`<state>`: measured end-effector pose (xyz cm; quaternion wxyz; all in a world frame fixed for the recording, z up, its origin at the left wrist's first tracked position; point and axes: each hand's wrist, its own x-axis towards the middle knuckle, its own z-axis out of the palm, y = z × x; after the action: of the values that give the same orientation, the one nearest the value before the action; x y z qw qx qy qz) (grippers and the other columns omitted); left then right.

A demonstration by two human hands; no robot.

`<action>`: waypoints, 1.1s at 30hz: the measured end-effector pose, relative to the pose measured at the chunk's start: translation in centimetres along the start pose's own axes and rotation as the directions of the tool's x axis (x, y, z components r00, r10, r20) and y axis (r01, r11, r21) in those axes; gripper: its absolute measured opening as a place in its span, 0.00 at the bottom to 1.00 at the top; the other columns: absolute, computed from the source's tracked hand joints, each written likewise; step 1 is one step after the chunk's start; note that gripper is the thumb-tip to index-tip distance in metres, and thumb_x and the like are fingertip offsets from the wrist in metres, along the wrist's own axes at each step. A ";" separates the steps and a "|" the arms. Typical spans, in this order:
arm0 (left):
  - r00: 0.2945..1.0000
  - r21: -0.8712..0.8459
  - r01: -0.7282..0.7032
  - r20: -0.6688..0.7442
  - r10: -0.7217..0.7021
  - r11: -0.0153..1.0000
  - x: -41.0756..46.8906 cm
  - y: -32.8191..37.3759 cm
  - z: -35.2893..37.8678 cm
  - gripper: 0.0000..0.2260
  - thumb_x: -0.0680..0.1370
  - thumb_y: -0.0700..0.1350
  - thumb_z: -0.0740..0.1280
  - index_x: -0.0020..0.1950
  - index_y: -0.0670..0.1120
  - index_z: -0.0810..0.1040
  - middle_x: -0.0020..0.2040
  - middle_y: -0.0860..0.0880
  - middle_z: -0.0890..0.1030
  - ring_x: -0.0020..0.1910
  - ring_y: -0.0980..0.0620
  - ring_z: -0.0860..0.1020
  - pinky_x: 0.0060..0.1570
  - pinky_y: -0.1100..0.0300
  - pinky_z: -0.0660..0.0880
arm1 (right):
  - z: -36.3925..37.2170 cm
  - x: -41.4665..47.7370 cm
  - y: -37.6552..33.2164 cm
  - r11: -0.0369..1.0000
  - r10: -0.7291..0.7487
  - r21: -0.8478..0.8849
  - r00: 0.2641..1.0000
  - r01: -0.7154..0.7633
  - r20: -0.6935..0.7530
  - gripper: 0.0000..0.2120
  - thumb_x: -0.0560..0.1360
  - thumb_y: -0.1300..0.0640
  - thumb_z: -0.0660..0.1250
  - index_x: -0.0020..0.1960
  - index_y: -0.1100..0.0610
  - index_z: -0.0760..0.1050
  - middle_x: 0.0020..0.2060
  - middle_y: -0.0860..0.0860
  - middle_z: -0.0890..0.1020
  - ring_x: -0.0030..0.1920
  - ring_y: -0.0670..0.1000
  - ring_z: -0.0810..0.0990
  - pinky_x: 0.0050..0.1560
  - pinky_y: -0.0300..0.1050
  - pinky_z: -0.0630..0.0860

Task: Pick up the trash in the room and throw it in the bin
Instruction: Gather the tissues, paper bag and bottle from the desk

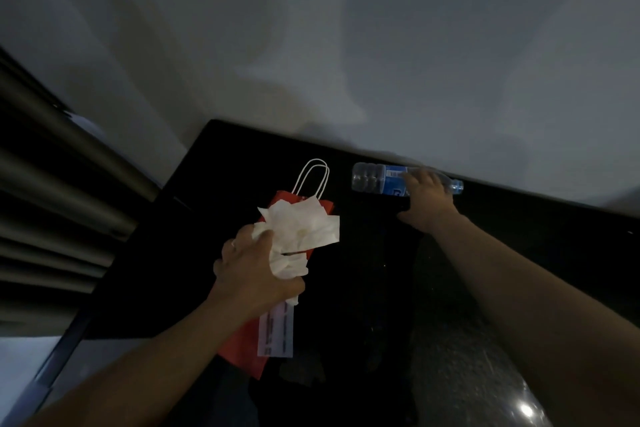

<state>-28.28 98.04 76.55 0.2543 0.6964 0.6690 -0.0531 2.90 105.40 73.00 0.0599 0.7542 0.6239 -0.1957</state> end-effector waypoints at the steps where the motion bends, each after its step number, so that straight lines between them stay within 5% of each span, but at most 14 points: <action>1: 1.000 -0.003 -0.001 -0.004 0.001 1.000 0.1 0.0 0.0 0.44 0.59 0.69 0.64 0.72 0.54 0.58 0.74 0.53 0.50 0.70 0.44 0.56 0.67 0.45 0.62 | 0.3 -0.4 0.0 1.000 0.002 -0.020 0.999 -0.003 -0.033 0.41 0.70 0.50 0.73 0.76 0.51 0.56 0.74 0.56 0.59 0.75 0.59 0.55 0.73 0.65 0.54; 6: 1.000 -0.039 -0.011 -0.009 0.010 0.999 0.4 0.3 0.0 0.45 0.58 0.69 0.63 0.71 0.54 0.59 0.73 0.53 0.51 0.69 0.45 0.57 0.66 0.45 0.63 | 1.3 -3.2 0.0 0.998 -0.065 -0.047 0.943 0.052 -0.326 0.28 0.70 0.51 0.71 0.68 0.54 0.68 0.63 0.57 0.69 0.66 0.59 0.66 0.69 0.58 0.65; 10: 0.999 -0.020 -0.034 -0.019 0.034 0.999 0.6 0.6 0.0 0.45 0.58 0.69 0.64 0.71 0.54 0.59 0.73 0.52 0.52 0.69 0.44 0.58 0.66 0.45 0.64 | 1.9 -3.4 0.5 1.000 -0.003 -0.024 0.994 0.000 -0.111 0.43 0.69 0.46 0.73 0.76 0.51 0.55 0.75 0.57 0.55 0.76 0.61 0.49 0.74 0.64 0.51; 13: 0.999 -0.006 -0.047 -0.024 0.047 0.999 0.6 0.6 0.0 0.45 0.58 0.70 0.64 0.72 0.54 0.59 0.73 0.53 0.52 0.68 0.44 0.58 0.66 0.45 0.64 | 2.8 -3.5 0.9 1.000 0.004 -0.007 1.000 -0.004 0.029 0.49 0.67 0.46 0.75 0.78 0.51 0.48 0.77 0.56 0.52 0.77 0.60 0.47 0.73 0.66 0.47; 18: 0.998 -0.014 -0.053 -0.035 0.052 0.999 0.4 0.7 -0.5 0.47 0.55 0.72 0.59 0.71 0.54 0.59 0.73 0.52 0.52 0.68 0.45 0.58 0.66 0.44 0.64 | 4.0 -4.2 0.9 1.000 -0.006 -0.006 0.996 0.007 0.088 0.48 0.67 0.47 0.75 0.78 0.51 0.49 0.74 0.56 0.60 0.75 0.59 0.55 0.73 0.67 0.48; 24: 0.997 -0.018 -0.061 -0.044 0.060 0.998 0.0 1.1 -0.8 0.47 0.57 0.71 0.61 0.72 0.53 0.58 0.73 0.53 0.51 0.69 0.44 0.57 0.66 0.44 0.64 | 3.8 -5.5 0.8 0.999 -0.002 0.039 0.999 0.001 0.032 0.35 0.68 0.45 0.73 0.70 0.51 0.63 0.62 0.53 0.72 0.64 0.56 0.71 0.71 0.61 0.60; 29: 0.996 -0.058 -0.072 -0.061 0.069 0.996 -0.3 1.3 -2.0 0.47 0.56 0.72 0.61 0.72 0.54 0.59 0.73 0.54 0.52 0.68 0.45 0.58 0.65 0.44 0.65 | 2.0 -8.1 -0.1 0.914 0.129 0.398 0.987 -0.083 -0.091 0.31 0.67 0.41 0.74 0.63 0.51 0.66 0.53 0.48 0.71 0.51 0.47 0.74 0.51 0.45 0.75; 33: 0.986 -0.108 -0.141 -0.109 0.129 0.984 0.1 2.2 -4.1 0.44 0.57 0.71 0.63 0.71 0.56 0.59 0.72 0.54 0.54 0.67 0.45 0.60 0.64 0.44 0.67 | -1.4 -11.7 -1.5 0.622 0.237 0.775 0.970 -0.111 -0.051 0.25 0.68 0.41 0.73 0.58 0.49 0.66 0.48 0.47 0.76 0.45 0.46 0.79 0.38 0.40 0.76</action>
<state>-27.28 99.97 80.70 0.2627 0.7262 0.6341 0.0385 0.08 95.41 78.86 -0.2933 0.7772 0.4082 -0.3785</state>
